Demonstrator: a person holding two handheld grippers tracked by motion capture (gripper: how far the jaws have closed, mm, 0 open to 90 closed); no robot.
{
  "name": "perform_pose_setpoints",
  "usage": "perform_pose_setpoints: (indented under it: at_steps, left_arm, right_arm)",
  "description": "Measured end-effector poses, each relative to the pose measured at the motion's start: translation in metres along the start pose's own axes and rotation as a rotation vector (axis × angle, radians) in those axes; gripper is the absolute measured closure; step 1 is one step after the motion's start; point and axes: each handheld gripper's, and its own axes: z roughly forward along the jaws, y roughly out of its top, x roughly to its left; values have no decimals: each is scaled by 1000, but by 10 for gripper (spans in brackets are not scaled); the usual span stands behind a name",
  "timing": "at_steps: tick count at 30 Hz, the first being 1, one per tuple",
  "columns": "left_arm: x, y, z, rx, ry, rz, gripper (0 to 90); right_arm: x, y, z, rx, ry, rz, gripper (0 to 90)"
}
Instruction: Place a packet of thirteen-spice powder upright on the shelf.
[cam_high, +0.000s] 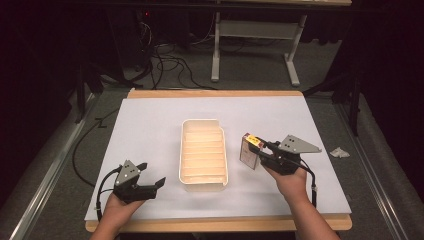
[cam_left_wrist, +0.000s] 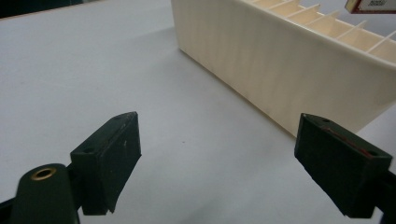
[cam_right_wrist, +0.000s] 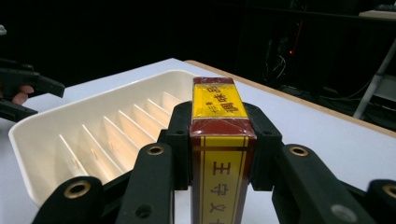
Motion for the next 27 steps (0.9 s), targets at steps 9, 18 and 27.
perform_pose_setpoints:
  at_steps: [9,18,27]
  left_arm:
    - [0,0,0,-1,1,0,152]
    - [0,0,0,-2,2,0,153]
    - [0,-1,0,-2,0,-3,152]
  right_arm:
    - [0,13,7,-23,9,-9,684]
    - [0,17,16,-34,25,-8,684]
    - [-3,20,28,-41,40,-20,684]
